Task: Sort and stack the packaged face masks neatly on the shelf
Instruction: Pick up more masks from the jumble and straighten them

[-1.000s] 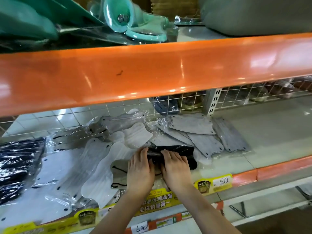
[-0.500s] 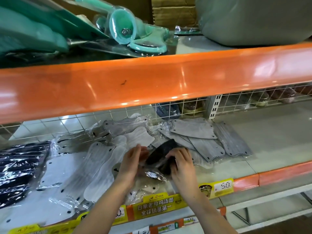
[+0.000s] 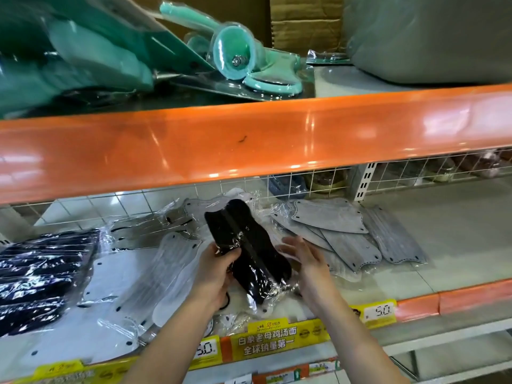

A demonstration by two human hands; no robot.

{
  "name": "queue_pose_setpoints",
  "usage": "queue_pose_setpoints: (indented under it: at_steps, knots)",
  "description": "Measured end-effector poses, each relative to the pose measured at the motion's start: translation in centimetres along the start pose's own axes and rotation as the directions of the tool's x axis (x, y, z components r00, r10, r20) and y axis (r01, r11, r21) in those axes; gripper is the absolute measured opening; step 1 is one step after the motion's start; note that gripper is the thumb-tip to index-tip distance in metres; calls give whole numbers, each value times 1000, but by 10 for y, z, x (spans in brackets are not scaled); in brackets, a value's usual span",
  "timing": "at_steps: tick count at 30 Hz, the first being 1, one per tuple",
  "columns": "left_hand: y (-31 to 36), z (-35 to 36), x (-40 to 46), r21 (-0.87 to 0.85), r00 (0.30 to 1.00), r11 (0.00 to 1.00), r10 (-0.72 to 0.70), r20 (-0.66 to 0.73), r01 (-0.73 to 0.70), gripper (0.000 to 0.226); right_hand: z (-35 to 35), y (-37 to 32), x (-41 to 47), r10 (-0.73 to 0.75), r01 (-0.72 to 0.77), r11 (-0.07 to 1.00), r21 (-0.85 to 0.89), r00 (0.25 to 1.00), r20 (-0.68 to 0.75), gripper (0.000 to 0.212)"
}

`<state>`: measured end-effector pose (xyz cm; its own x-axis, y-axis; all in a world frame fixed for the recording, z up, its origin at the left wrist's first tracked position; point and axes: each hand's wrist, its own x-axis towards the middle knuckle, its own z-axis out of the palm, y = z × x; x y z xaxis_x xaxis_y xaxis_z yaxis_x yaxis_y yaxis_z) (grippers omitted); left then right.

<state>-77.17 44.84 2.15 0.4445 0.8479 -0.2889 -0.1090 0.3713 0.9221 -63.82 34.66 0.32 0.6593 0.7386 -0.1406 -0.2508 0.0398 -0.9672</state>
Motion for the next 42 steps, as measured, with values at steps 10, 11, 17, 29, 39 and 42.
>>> queue_pose_setpoints:
  at_steps: [10, 11, 17, 29, 39, 42]
  knots:
    - [15, -33, -11, -58, 999, 998, -35, -11, 34, 13, 14, -5, 7, -35, 147, 778, -611, 981, 192, 33]
    - [18, -40, -11, -21, 999, 999, -35, -7, 35, 14, 17, -3, 8, -85, 197, 720, -665, 977, 197, 33]
    - [28, -68, -14, -83, 989, 996, -30, -145, 18, 19, 60, -8, -20, -466, 542, 483, -688, 824, 322, 39]
    - [40, -130, -35, 508, 842, 806, 477, -252, -304, 73, 136, 24, -28, -458, 673, 76, -735, 678, 574, 63]
    - [38, -239, -21, 856, 392, -257, 804, 446, -448, 24, 213, 48, -35, -480, 748, -15, -663, 577, 661, 57]
    - [47, -266, -21, 884, 420, -215, 817, 396, -416, 26, 241, 57, -40, -502, 765, -38, -642, 541, 674, 55]
